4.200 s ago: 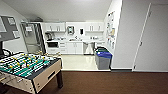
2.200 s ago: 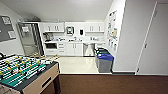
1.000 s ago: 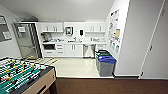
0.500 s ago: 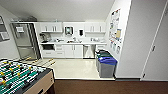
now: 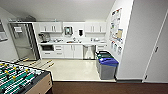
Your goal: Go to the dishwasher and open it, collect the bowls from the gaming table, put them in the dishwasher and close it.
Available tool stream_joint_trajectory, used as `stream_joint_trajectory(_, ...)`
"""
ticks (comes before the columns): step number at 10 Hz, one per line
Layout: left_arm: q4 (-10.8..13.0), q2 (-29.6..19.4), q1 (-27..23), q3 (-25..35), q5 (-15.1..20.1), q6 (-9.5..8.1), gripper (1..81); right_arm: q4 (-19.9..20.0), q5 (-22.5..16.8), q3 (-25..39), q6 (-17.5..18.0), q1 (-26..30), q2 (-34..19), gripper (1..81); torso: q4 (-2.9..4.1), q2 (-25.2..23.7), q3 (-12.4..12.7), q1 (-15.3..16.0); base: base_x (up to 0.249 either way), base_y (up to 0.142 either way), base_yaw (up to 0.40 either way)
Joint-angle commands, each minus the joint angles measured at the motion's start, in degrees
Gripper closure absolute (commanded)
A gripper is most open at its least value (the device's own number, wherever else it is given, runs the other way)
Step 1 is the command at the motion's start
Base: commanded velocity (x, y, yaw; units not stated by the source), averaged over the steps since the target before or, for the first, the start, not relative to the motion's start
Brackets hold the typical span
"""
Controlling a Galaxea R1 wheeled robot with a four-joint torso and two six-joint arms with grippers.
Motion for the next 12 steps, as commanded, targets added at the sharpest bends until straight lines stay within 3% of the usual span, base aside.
stream_joint_trajectory(1, -0.7, -0.8, -3.3, 0.7, 2.7, 0.16, 1.0, 0.1, -2.3, 0.5, -0.3, 3.2, -0.4, 1.0, 0.00, 0.0, 0.0, 0.0, 0.148, 0.000, 0.000)
stream_joint_trajectory(12, -0.7, -0.9, -3.2, 0.7, 2.7, 0.16, 1.0, 0.1, -2.3, 0.5, -0.3, 3.5, -0.2, 1.0, 0.00, 0.0, 0.0, 0.0, 0.143, 0.000, 0.000)
